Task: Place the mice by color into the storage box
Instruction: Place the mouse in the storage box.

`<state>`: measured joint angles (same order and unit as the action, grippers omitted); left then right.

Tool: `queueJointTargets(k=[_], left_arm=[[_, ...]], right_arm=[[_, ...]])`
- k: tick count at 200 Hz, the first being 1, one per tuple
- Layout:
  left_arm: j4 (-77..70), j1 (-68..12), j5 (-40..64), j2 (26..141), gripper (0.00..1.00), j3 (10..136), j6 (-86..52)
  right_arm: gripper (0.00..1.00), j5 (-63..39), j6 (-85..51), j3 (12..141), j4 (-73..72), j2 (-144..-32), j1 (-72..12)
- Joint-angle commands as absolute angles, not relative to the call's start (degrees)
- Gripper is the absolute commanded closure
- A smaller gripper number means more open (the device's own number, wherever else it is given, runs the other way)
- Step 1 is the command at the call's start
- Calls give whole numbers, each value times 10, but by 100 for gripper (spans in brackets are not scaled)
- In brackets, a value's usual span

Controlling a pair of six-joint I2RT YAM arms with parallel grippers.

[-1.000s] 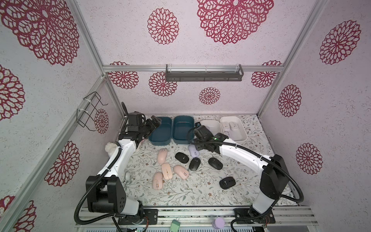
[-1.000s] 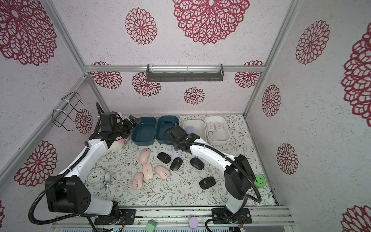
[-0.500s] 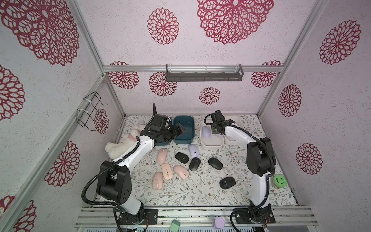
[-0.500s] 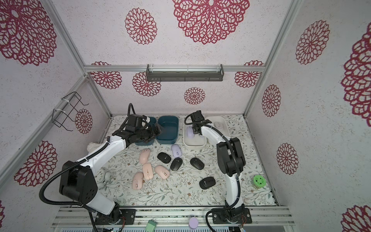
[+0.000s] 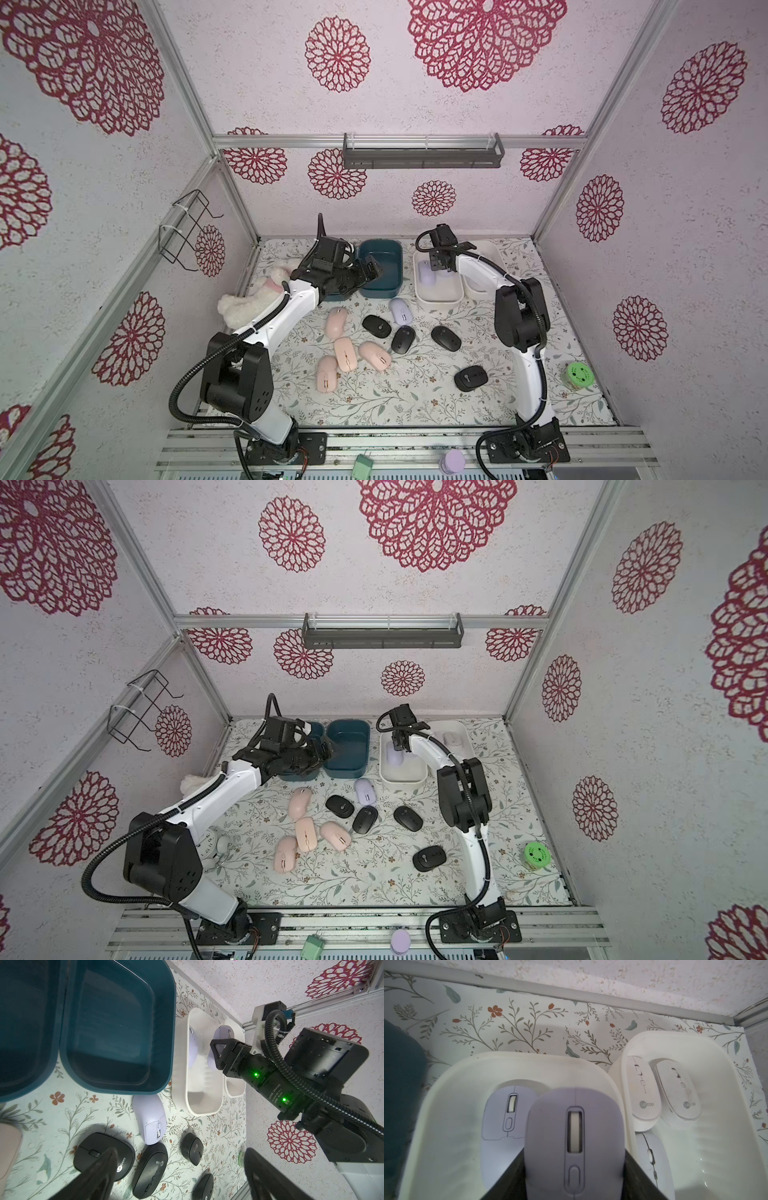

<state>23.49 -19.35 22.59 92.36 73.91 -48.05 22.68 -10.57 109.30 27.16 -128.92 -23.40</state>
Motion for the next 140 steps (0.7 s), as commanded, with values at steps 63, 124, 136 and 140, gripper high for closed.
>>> queueJointTargets(k=[63, 124, 136, 140], left_arm=[[244, -191, 222, 937, 3, 756, -472], [246, -190, 221, 939, 3, 757, -471], [247, -189, 221, 940, 3, 758, -470], [247, -189, 221, 940, 3, 758, -471]], right_arm=[[49, 248, -109, 1134, 294, -1328, -231], [45, 238, -110, 1145, 294, -1338, -231], [45, 236, -108, 1155, 301, -1343, -231], [45, 235, -107, 1158, 303, -1345, -231]])
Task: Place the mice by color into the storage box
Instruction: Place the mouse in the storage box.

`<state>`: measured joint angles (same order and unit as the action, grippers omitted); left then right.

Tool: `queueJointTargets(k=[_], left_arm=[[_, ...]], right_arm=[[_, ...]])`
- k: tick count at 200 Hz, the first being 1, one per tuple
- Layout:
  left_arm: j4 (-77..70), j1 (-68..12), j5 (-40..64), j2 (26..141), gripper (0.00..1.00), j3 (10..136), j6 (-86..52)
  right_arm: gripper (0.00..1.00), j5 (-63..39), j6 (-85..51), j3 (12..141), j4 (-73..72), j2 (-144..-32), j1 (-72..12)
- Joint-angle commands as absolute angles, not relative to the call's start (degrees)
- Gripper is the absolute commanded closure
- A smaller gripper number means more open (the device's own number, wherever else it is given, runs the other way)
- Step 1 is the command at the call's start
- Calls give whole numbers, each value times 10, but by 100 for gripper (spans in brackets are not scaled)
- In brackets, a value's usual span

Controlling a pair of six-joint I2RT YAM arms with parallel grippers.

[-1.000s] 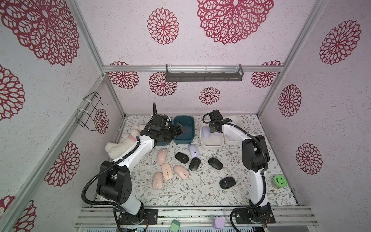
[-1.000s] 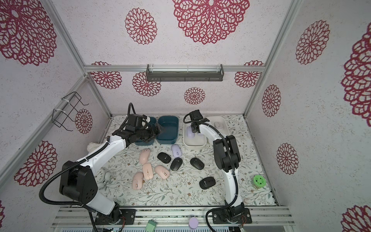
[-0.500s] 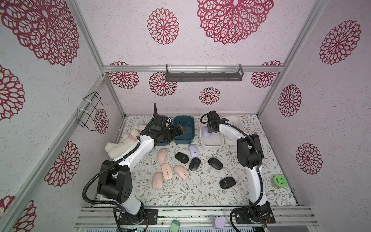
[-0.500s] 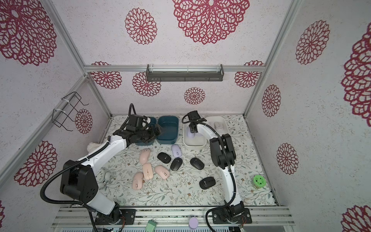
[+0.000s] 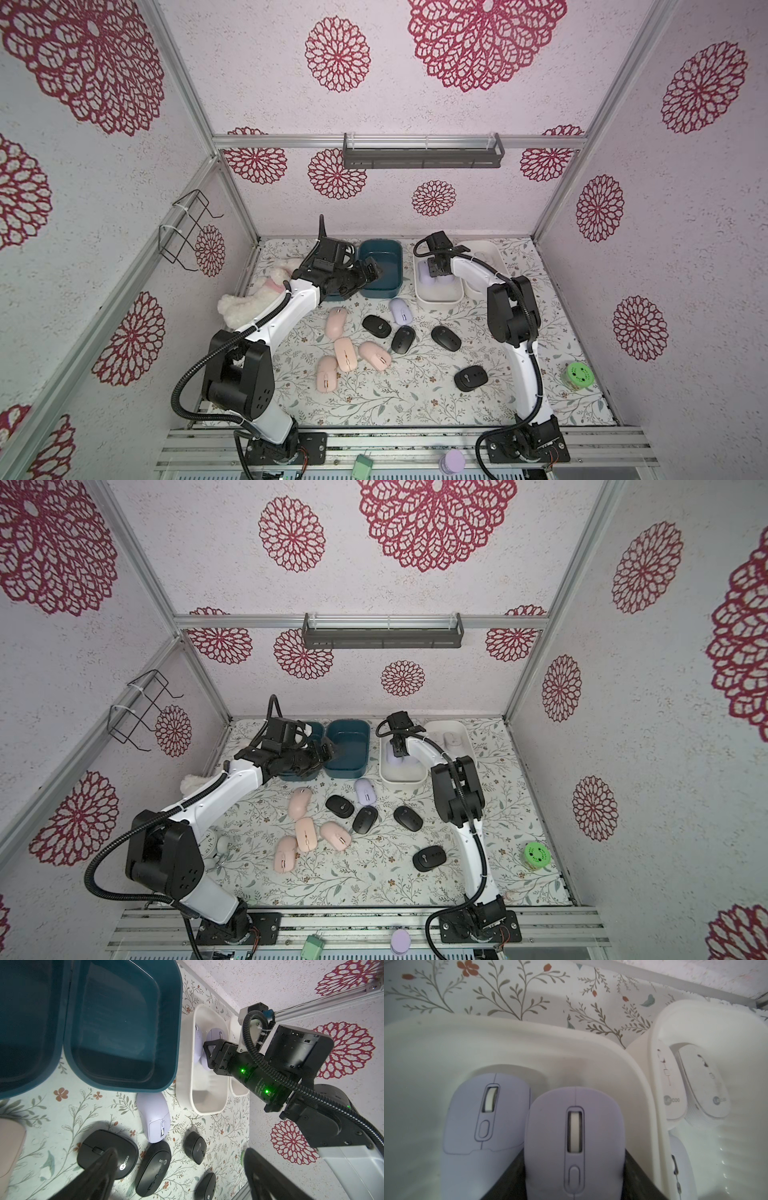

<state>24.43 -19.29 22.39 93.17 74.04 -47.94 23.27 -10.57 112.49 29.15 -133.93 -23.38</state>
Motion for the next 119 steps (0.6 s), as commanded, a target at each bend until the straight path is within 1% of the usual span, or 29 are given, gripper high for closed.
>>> queueJointTargets(k=[1, 45, 88, 119], left_arm=[[247, -189, 221, 940, 3, 759, -470], [252, -189, 218, 943, 3, 761, -466], [253, -188, 218, 943, 3, 762, -465], [254, -188, 215, 944, 3, 762, -465]], right_arm=[[45, 234, -107, 1158, 303, -1345, -232], [45, 227, -104, 1174, 319, -1360, -231], [43, 224, -107, 1176, 321, -1362, -230], [38, 226, -107, 1177, 320, -1364, -229]])
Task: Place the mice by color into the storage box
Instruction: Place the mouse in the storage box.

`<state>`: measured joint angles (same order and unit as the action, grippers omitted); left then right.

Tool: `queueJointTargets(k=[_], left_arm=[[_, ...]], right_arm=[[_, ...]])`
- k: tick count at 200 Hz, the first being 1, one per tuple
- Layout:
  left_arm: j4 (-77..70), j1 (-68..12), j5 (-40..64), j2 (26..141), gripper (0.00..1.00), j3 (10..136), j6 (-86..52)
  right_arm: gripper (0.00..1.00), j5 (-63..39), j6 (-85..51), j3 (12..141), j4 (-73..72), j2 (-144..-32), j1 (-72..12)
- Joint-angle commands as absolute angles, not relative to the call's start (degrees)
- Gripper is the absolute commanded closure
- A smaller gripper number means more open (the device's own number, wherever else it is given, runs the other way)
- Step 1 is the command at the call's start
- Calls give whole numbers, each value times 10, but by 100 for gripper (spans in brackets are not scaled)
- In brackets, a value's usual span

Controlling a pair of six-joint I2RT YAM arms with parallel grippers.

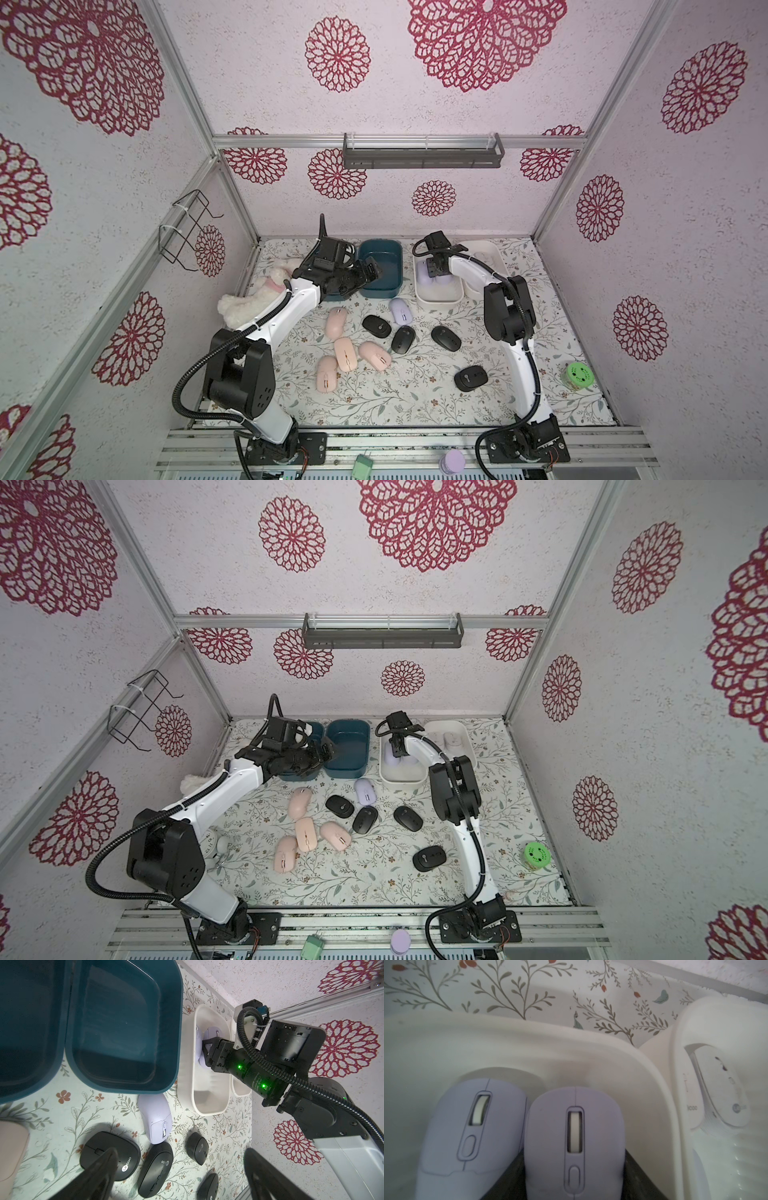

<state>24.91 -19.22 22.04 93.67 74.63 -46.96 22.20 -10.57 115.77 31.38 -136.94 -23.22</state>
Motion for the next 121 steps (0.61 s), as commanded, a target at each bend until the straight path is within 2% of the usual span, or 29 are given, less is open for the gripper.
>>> queueJointTargets(k=[1, 48, 84, 121], left_arm=[[254, -188, 215, 944, 3, 762, -466], [255, -188, 213, 942, 3, 762, -465], [254, -188, 211, 935, 3, 761, -463], [262, -183, 198, 921, 3, 765, -455]], right_arm=[[38, 226, -107, 1178, 320, -1364, -229], [32, 231, -106, 1197, 330, -1357, -229], [34, 224, -106, 1188, 332, -1321, -235], [38, 225, -108, 1087, 292, -1220, -265]])
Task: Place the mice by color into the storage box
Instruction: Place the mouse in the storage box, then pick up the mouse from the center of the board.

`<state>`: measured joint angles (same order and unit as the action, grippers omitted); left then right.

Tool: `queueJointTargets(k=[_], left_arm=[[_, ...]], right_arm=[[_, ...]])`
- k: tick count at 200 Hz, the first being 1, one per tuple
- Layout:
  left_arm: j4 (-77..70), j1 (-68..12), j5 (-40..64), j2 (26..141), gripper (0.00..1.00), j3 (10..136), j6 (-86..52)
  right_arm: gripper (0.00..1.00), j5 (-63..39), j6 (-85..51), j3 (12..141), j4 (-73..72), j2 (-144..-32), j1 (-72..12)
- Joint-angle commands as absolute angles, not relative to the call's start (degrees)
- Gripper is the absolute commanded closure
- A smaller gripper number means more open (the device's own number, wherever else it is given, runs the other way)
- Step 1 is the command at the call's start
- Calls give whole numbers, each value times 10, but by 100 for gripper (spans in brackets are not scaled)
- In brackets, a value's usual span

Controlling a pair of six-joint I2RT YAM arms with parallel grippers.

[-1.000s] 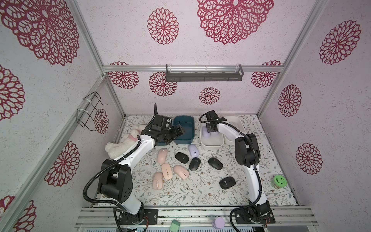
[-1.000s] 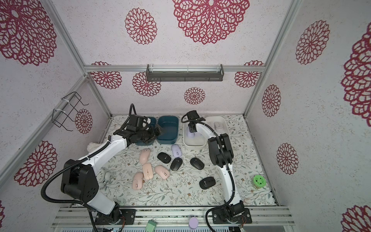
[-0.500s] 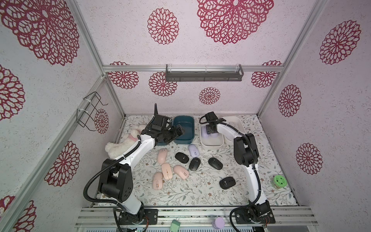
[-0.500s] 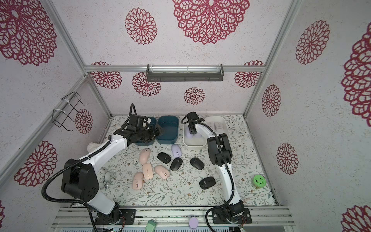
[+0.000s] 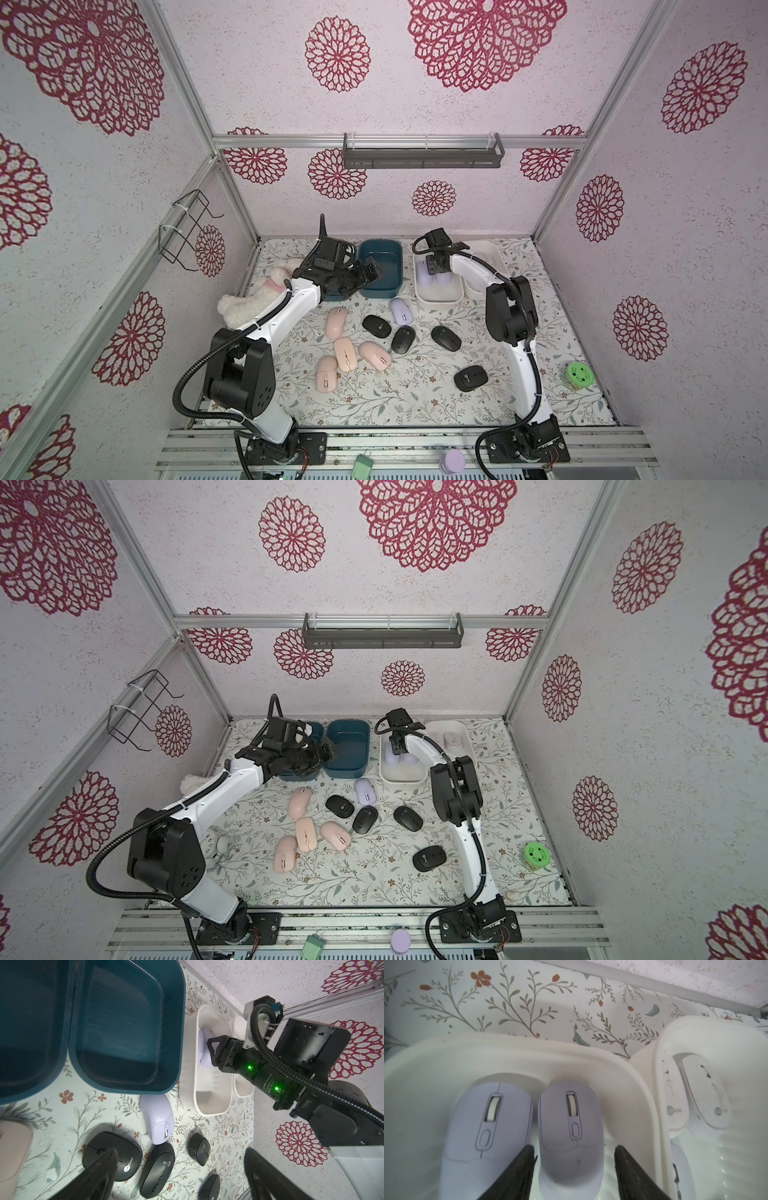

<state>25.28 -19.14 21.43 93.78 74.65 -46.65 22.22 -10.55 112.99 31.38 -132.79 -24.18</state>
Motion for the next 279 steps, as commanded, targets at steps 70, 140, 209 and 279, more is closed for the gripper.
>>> queueJointTargets(k=[70, 140, 209, 279], left_arm=[[253, -119, 154, 869, 3, 749, -456], [224, -63, 184, 866, 3, 730, -490], [215, -63, 191, 866, 3, 725, -499], [210, -64, 200, 869, 3, 724, -504]], right_arm=[[30, 198, -131, 867, 221, -1062, -406], [20, 139, -120, 908, 238, -1158, -428], [18, 128, -139, 921, 233, -1219, -425], [27, 98, -155, 903, 221, -1223, -425]])
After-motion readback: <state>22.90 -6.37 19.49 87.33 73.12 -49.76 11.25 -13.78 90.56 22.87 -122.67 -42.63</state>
